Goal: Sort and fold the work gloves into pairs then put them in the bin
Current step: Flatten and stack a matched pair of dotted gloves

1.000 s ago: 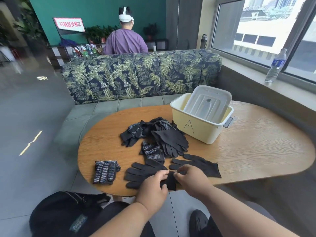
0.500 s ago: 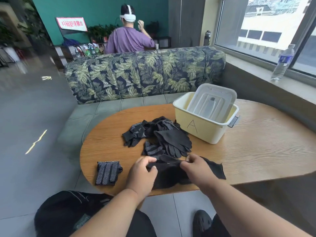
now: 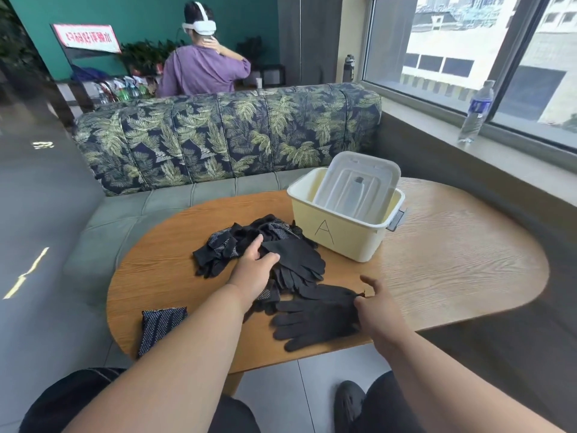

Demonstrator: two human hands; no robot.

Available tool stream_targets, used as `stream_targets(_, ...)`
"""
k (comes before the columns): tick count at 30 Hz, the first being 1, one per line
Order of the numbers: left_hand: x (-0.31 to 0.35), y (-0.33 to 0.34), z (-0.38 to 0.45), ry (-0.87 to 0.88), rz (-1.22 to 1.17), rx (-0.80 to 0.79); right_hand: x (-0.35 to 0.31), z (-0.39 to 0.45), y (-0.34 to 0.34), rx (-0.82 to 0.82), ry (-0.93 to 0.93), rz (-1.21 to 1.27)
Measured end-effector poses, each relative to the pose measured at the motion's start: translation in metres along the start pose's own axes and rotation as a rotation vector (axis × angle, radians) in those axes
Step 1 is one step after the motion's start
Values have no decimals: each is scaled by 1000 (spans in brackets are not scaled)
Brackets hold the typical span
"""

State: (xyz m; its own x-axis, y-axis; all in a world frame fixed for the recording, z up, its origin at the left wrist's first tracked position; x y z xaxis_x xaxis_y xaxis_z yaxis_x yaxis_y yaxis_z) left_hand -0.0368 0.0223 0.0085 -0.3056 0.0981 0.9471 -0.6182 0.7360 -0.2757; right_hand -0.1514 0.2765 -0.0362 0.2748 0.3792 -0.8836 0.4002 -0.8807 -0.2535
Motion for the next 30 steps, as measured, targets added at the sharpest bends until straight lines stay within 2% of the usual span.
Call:
stream_targets(5, -4, -2, 5, -17, -36, 39, -1, 2, 3, -8, -21, -53)
stream_targets(9, -11, -22, -4, 31, -214, 275, -1, 1, 3, -10, -34, -51)
stream_targets(11, -16, -29, -7, -7, -320, 346, -1, 0, 4, -4, -41, -63)
stream_targets(13, -18, -29, -8, -82, -403, 321, -1, 0, 4, 1, -44, -77)
stream_targets(15, -12, -22, -7, -115, -414, 228, 1, 1, 5, -4, -38, -85)
stream_targets(19, 3, -1, -2, -117, -239, -13, 3, 1, 5, -13, -37, -164)
stream_targets(21, 6, 7, 2, -124, -164, -70, 3, 2, 5, -10, -42, -196)
stream_targets(26, 5, 0, 7, -143, -33, 182, 6, 6, 6, 0, -55, -226)
stream_targets(30, 4, 7, 8, -109, -111, 120, 7, 7, 5, 14, -59, -232)
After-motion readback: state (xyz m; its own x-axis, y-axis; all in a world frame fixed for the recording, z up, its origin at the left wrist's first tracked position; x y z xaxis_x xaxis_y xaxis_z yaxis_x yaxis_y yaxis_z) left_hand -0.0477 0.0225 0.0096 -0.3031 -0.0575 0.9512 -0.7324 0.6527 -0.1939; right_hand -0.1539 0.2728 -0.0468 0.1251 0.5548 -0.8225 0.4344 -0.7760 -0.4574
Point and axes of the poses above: each hand's wrist, its own z-axis towards the middle knuckle, its own y-axis out of the palm, x = y × z, the point moved 6 cm from there along z, towards the middle knuckle, and after that the axes turned 3 degrees about y, right-handed, at the moved point
